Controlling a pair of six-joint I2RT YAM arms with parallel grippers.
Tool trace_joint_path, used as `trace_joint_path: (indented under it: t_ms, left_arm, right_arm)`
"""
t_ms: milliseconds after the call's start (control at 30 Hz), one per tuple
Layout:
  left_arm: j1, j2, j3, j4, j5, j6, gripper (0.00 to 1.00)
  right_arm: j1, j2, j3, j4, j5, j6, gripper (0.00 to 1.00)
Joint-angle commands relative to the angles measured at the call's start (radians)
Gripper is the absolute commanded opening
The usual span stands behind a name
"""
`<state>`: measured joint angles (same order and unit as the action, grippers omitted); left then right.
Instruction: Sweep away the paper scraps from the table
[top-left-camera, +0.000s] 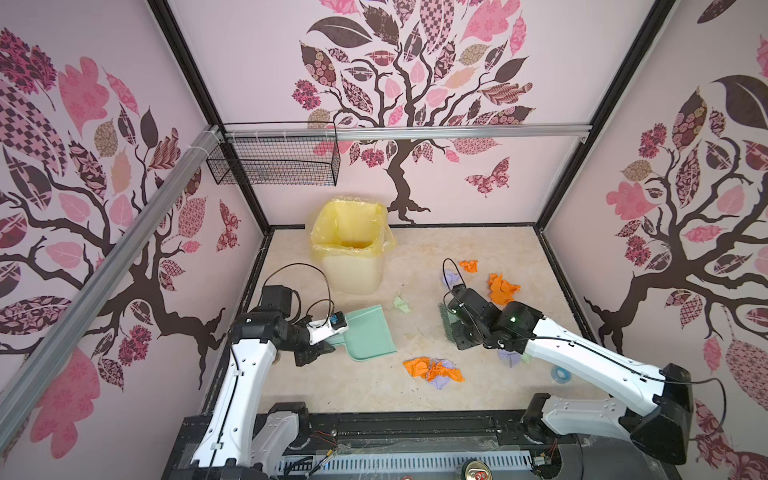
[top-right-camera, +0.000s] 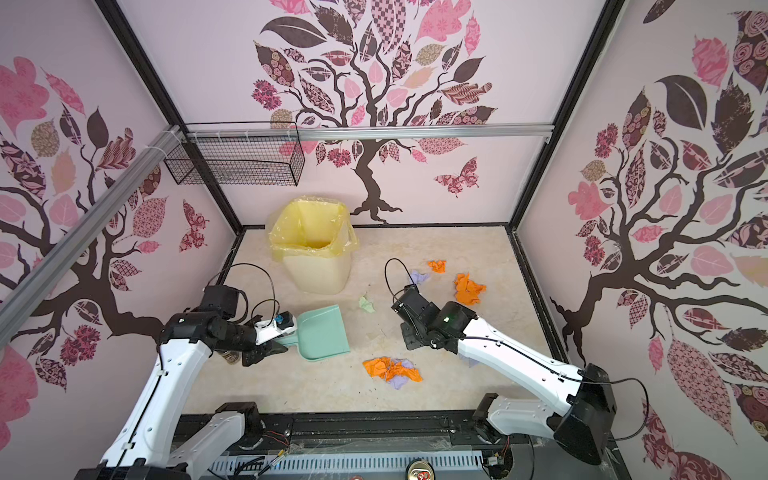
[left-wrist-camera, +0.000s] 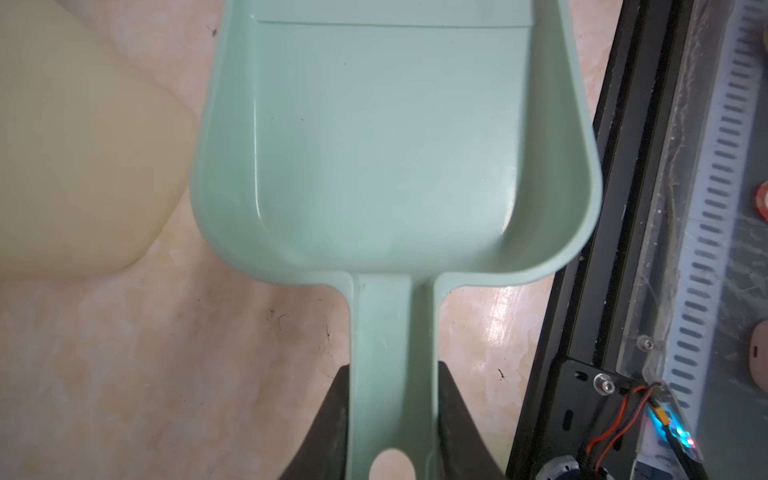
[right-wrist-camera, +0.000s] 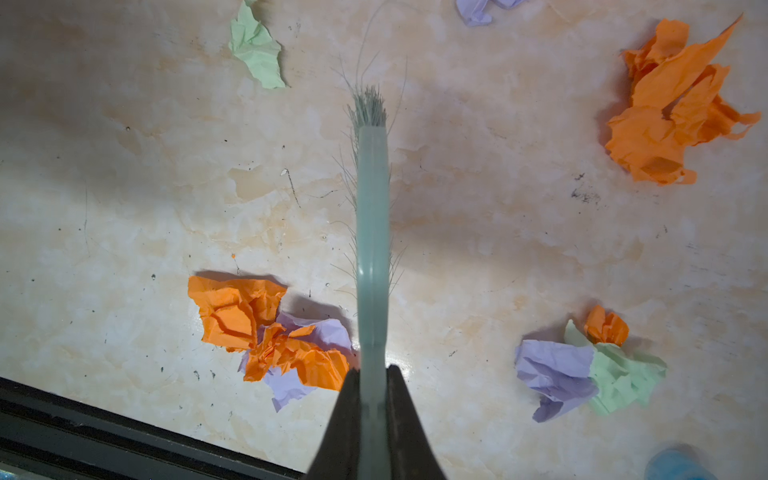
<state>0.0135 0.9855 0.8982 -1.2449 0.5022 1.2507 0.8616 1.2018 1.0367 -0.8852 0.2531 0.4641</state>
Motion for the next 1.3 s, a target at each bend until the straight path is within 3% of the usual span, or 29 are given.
trace_joint_path:
  t_ms: [0,133,233,400,567,667,767,1033,1267]
  left_arm:
    - [-0.006,0.018,-0.059,0.118,-0.048,0.018,0.0]
    - [-0.006,0.046,-0.12,0.219,-0.095,0.025,0.0]
    - [-0.006,0.067,-0.147,0.252,-0.107,0.029,0.0]
    - [-0.005,0.108,-0.191,0.314,-0.129,0.017,0.0]
    - [-0.003,0.125,-0.218,0.342,-0.136,-0.002,0.0]
    - [-0.001,0.107,-0.235,0.361,-0.127,-0.02,0.0]
    - [0.0,0.084,-0.262,0.369,-0.125,-0.016,0.0]
    - [-0.001,0.044,-0.272,0.356,-0.203,0.105,0.0]
    - [0.004,0.062,-0.221,0.321,-0.155,0.094,0.0]
  right_arm:
    - [-0.003,0.004,0.032,-0.003,0.006,-0.001,0.0]
    - [-0.002,0.021,0.066,-0.038,0.046,-0.03,0.0]
    - [-0.005,0.074,0.167,-0.115,0.161,-0.093,0.0]
    - [-0.136,0.216,0.394,-0.187,0.345,-0.264,0.0]
    - [-0.282,0.406,0.559,-0.04,0.551,-0.587,0.0]
    - [-0.355,0.537,0.62,0.102,0.584,-0.785,0.0]
    - [-0.406,0.682,0.729,0.154,0.584,-0.883,0.0]
    - [-0.472,1.022,1.009,0.039,0.577,-0.918,0.0]
    - [-0.472,1.075,0.945,0.047,0.562,-0.918,0.0]
